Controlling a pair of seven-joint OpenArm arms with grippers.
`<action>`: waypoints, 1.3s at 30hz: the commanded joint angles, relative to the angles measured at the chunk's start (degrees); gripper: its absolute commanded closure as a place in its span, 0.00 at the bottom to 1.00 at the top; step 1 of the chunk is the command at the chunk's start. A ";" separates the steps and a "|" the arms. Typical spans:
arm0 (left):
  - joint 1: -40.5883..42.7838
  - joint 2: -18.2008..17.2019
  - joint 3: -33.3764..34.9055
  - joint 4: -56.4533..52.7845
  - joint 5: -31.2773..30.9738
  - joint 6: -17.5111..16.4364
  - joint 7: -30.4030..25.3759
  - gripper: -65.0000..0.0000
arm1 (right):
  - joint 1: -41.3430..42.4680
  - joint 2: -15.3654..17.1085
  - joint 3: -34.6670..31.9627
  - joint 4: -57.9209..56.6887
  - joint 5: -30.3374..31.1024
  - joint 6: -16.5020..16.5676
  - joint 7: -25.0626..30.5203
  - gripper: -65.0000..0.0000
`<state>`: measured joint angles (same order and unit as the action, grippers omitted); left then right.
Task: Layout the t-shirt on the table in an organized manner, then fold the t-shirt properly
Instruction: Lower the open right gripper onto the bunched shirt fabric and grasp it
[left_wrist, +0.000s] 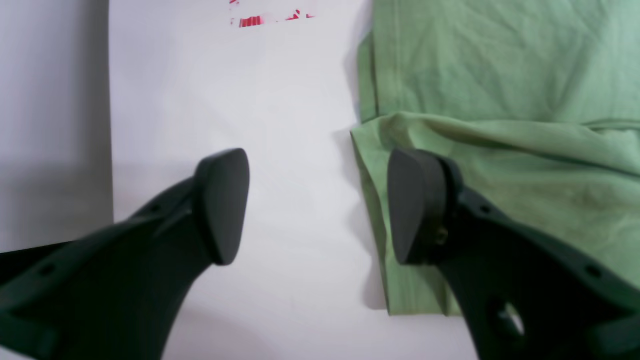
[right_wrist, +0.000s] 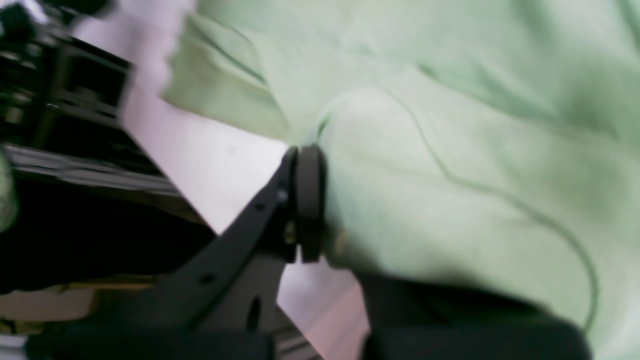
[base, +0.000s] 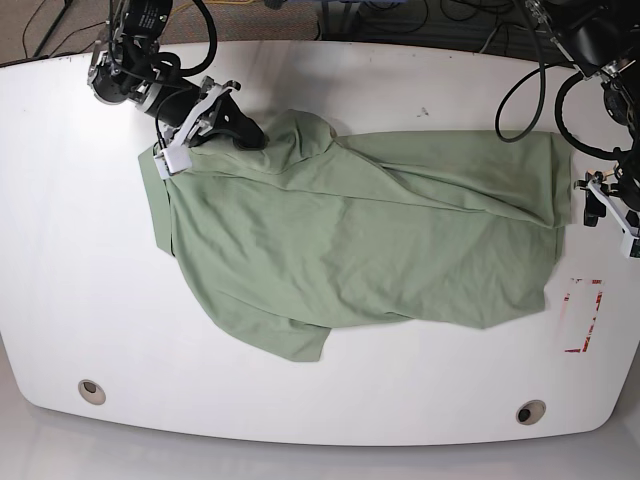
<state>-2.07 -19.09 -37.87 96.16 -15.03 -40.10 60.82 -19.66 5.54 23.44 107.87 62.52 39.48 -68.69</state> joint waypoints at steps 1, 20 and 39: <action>-0.88 -1.08 -0.15 0.94 -0.58 0.10 -0.99 0.37 | 2.83 2.06 0.25 0.83 2.93 0.52 0.86 1.00; 1.32 -1.26 -0.07 1.29 -0.49 0.10 -0.99 0.37 | 17.77 5.76 0.25 -15.96 3.46 0.52 0.86 0.89; 2.55 -1.08 -0.07 2.52 -0.58 0.10 -0.99 0.37 | 25.24 13.49 0.07 -20.27 -2.08 -0.94 0.69 0.18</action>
<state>1.41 -19.03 -37.71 96.73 -15.00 -40.12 60.90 5.45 16.62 23.18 85.45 59.59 38.41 -69.01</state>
